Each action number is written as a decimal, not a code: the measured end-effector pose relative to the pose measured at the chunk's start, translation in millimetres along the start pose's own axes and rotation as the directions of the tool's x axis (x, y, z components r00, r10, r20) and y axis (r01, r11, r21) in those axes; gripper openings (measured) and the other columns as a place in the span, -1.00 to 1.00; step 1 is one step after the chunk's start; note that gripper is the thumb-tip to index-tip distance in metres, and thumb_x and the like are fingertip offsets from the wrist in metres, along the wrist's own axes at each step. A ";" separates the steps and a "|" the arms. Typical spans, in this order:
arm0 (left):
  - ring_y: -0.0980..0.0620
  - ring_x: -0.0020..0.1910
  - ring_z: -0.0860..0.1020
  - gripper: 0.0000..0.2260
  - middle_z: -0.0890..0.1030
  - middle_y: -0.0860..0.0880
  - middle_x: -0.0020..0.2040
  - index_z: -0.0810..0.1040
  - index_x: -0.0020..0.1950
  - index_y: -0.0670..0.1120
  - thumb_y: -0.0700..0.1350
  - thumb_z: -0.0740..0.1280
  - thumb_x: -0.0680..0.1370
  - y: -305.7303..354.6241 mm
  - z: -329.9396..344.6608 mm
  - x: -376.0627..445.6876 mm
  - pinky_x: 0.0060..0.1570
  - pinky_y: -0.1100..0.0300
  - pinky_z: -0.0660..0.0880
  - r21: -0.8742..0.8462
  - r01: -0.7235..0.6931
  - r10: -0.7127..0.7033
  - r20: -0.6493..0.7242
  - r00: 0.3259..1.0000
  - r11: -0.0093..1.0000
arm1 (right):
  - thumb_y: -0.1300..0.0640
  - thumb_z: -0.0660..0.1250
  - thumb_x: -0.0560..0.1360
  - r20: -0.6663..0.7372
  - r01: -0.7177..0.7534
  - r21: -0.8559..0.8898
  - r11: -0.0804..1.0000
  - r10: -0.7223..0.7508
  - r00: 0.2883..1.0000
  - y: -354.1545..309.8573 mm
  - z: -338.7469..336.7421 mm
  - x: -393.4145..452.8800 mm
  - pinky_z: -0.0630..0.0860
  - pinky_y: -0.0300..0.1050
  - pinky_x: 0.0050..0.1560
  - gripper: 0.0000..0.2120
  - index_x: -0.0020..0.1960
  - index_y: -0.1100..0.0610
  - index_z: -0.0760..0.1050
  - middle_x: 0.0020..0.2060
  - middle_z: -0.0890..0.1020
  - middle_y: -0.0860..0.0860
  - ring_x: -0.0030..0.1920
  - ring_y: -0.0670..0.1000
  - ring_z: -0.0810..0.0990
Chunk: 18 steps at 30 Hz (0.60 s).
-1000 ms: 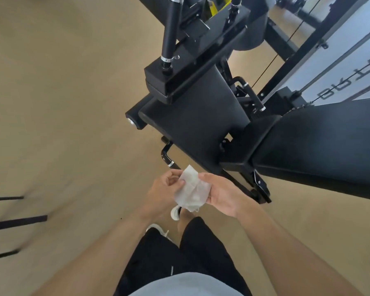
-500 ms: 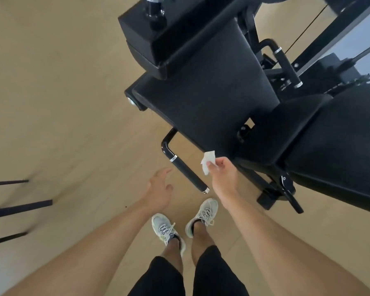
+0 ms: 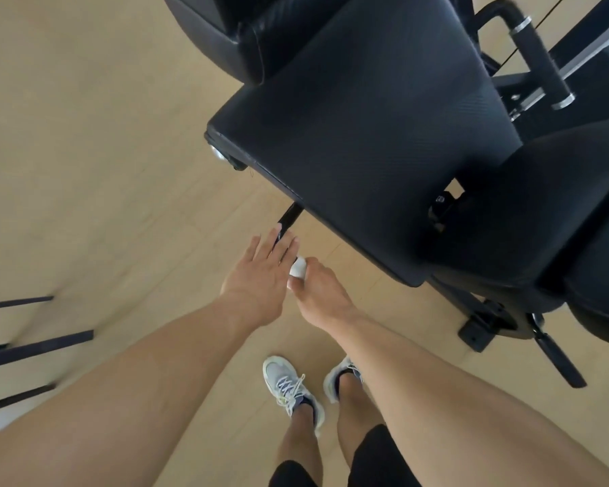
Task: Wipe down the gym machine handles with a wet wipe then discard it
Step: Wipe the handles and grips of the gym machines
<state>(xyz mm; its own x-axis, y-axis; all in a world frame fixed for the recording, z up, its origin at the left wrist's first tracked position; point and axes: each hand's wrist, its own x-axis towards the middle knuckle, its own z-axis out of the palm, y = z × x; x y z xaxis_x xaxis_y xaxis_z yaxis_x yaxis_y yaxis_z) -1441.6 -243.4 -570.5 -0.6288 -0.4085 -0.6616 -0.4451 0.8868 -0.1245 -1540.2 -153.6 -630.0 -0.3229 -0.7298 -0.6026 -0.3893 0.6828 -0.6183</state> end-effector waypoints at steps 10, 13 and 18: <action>-0.34 0.45 -0.54 -0.15 -0.49 -0.19 0.55 -0.25 0.63 -0.08 -0.24 0.24 0.51 3.2 -2.4 14.2 0.53 -0.16 -0.24 0.048 -0.011 0.007 0.079 0.997 0.999 | -0.21 0.10 0.66 -0.095 -0.030 -0.515 0.856 -0.022 0.995 81.8 -4.8 -52.7 0.48 -0.05 -0.03 -0.64 0.14 0.08 0.40 -0.06 0.64 -0.02 -0.12 0.04 0.61; -0.36 0.44 -0.54 -0.15 -0.51 -0.21 0.53 -0.26 0.63 -0.08 -0.24 0.26 0.53 2.8 -0.4 15.9 0.56 -0.22 -0.23 0.078 -0.015 0.009 0.084 0.996 0.997 | -0.19 0.10 0.67 -0.024 0.086 -0.417 0.905 -0.106 0.994 51.9 -10.2 -29.1 0.38 -0.08 -0.17 -0.66 0.14 0.08 0.38 -0.10 0.63 -0.01 -0.24 0.02 0.53; -0.38 0.45 -0.52 -0.08 -0.51 -0.21 0.53 -0.32 0.61 -0.08 -0.24 0.31 0.51 2.6 -4.3 20.6 0.54 -0.26 -0.22 0.121 -0.031 0.012 0.152 0.988 0.992 | -0.05 0.16 0.67 0.029 0.204 -0.269 0.941 -0.204 0.979 11.8 -10.8 4.5 0.37 -0.05 -0.24 -0.76 0.18 0.11 0.33 -0.11 0.61 0.01 -0.15 0.11 0.62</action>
<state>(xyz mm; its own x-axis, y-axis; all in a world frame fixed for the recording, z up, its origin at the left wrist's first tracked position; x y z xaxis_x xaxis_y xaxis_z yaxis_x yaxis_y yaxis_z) -1458.4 -250.4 -581.3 -0.5302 -0.3601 -0.7676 -0.3451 0.9186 -0.1926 -1555.6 -149.2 -634.6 -0.2120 -0.8523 -0.4782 -0.6643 0.4845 -0.5692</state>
